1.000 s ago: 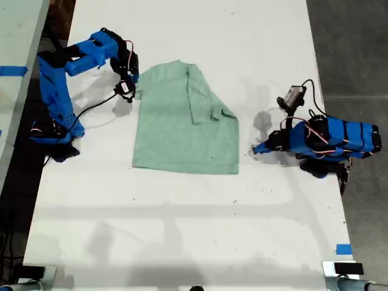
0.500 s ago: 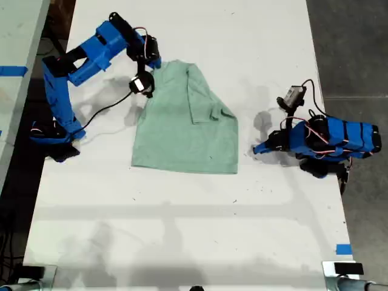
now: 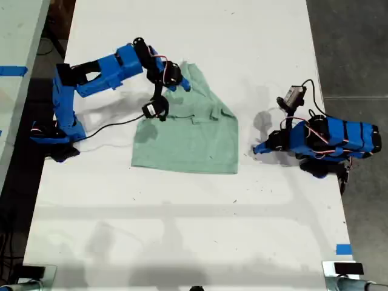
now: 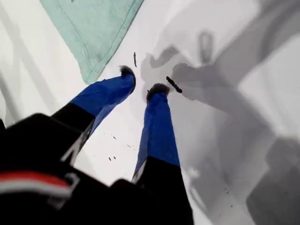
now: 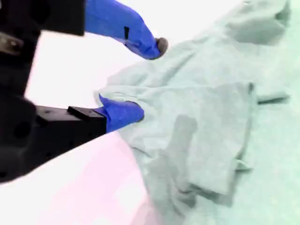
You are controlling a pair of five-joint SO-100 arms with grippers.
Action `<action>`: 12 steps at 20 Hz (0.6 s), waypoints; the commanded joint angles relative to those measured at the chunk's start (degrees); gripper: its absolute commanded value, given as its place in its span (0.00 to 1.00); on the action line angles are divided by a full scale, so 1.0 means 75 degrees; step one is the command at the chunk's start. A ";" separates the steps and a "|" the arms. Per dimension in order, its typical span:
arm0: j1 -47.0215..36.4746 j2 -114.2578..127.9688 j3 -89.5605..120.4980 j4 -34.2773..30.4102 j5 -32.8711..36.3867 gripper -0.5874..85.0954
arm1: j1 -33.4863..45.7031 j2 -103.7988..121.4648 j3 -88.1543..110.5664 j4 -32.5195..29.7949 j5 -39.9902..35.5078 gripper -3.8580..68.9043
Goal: Fold t shirt
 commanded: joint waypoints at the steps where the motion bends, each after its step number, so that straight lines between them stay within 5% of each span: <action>1: -0.1266 0.2812 0.0211 0.0773 0.0129 0.05 | 0.0082 0.0059 0.0328 -0.0141 -0.0082 0.18; 5: -0.1137 0.7172 0.3797 0.0164 -0.0211 0.01 | 0.0082 0.0059 0.0328 -0.0141 -0.0082 0.18; 10: 0.0949 1.2797 1.1215 -0.2402 -0.2344 0.01 | 0.0082 0.0059 0.0328 -0.0141 -0.0082 0.18; 12: 0.1453 1.5094 1.3230 -0.2531 -0.3105 0.01 | 0.0082 0.0059 0.0328 -0.0141 -0.0082 0.18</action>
